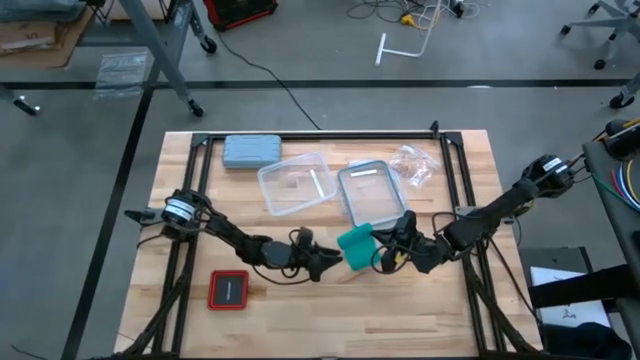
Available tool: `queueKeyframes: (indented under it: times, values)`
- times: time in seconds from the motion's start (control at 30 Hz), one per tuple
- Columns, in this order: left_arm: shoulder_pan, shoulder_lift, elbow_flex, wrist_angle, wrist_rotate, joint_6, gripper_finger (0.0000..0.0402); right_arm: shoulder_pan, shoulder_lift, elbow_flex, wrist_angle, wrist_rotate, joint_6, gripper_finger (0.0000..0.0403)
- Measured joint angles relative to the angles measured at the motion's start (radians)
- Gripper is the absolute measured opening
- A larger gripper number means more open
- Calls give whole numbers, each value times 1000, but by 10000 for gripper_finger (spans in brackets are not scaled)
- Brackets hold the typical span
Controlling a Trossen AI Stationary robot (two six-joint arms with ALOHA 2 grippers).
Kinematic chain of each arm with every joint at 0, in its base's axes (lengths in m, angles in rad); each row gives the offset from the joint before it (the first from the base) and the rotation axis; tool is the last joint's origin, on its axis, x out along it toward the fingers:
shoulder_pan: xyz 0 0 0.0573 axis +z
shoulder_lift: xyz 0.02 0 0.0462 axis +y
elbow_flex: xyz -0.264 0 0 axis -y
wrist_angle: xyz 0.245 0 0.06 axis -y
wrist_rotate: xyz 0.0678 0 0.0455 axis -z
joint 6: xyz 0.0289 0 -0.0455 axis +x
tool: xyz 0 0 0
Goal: Roll bandage
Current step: Roll the blue bandage
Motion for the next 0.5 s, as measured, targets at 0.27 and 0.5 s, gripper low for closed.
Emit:
queueKeyframes:
  times: [0.27,0.5]
  values:
    - [42,0,12,-5,-35,60,163,0,3,11,-1,14,-15,0]
    - [47,-2,11,-3,-33,44,153,0,4,11,-4,10,-15,0]
